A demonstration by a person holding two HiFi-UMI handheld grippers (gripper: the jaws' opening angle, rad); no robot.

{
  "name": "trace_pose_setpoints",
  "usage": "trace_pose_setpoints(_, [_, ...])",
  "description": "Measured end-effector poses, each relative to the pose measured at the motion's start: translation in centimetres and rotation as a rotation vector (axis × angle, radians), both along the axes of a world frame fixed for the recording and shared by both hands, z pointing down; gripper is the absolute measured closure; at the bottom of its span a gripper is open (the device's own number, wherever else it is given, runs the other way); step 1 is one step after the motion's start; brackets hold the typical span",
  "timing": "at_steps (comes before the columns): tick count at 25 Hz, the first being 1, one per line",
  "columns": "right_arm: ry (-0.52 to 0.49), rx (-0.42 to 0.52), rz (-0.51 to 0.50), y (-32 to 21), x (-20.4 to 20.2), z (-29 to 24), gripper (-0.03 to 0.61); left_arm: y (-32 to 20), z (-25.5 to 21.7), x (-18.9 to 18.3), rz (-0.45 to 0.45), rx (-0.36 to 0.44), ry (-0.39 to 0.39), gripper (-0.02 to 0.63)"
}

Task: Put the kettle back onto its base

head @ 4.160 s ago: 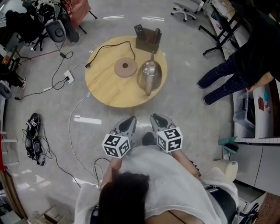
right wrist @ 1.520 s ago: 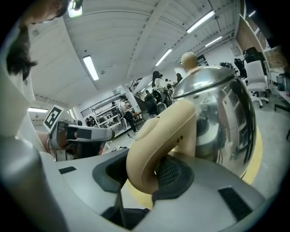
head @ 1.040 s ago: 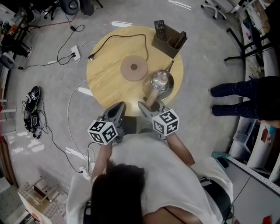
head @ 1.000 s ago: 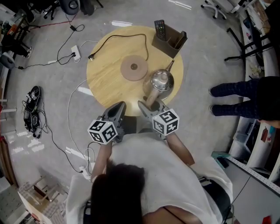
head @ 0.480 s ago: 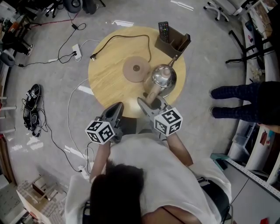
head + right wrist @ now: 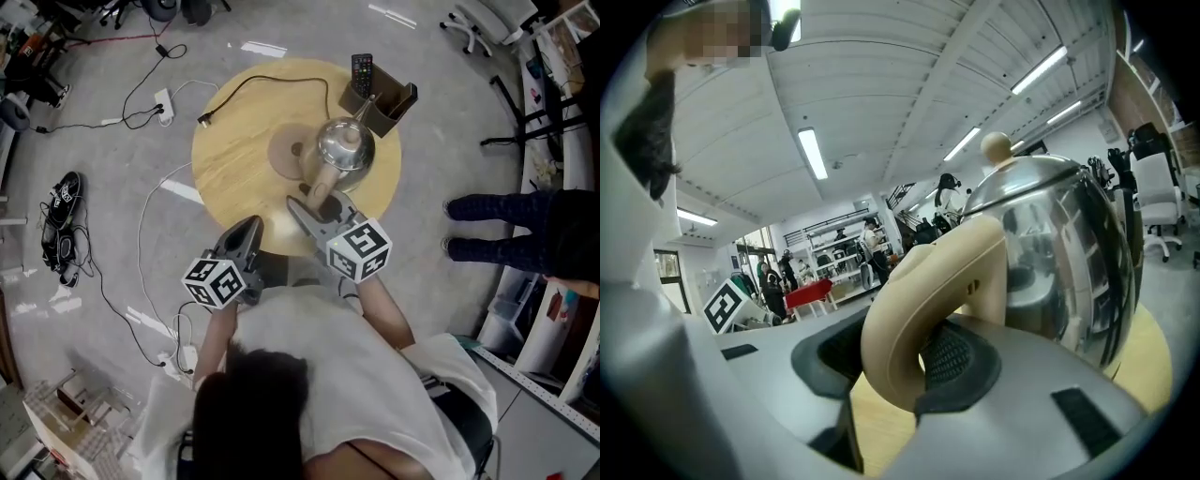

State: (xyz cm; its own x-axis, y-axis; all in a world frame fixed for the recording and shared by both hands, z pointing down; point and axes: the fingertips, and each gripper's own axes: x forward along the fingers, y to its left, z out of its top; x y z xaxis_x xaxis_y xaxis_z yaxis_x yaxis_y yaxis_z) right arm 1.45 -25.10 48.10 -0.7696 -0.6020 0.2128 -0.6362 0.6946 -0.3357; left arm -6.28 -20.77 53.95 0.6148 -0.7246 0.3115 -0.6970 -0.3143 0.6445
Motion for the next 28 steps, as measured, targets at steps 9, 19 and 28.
trace_pose_setpoints(9, [0.0,0.005,-0.059,-2.2,-3.3,-0.4,0.428,-0.6,0.2,-2.4,-0.052,0.014,-0.058,0.588])
trace_pose_setpoints(19, [-0.013,-0.013,-0.101,-3.9,-6.1,0.5,0.428,-1.7,0.6,-4.2,-0.066,0.009,-0.076,0.588])
trace_pose_setpoints(28, [0.004,-0.042,-0.117,-4.4,-7.2,2.5,0.428,-2.0,1.7,-5.2,-0.068,-0.022,-0.083,0.588])
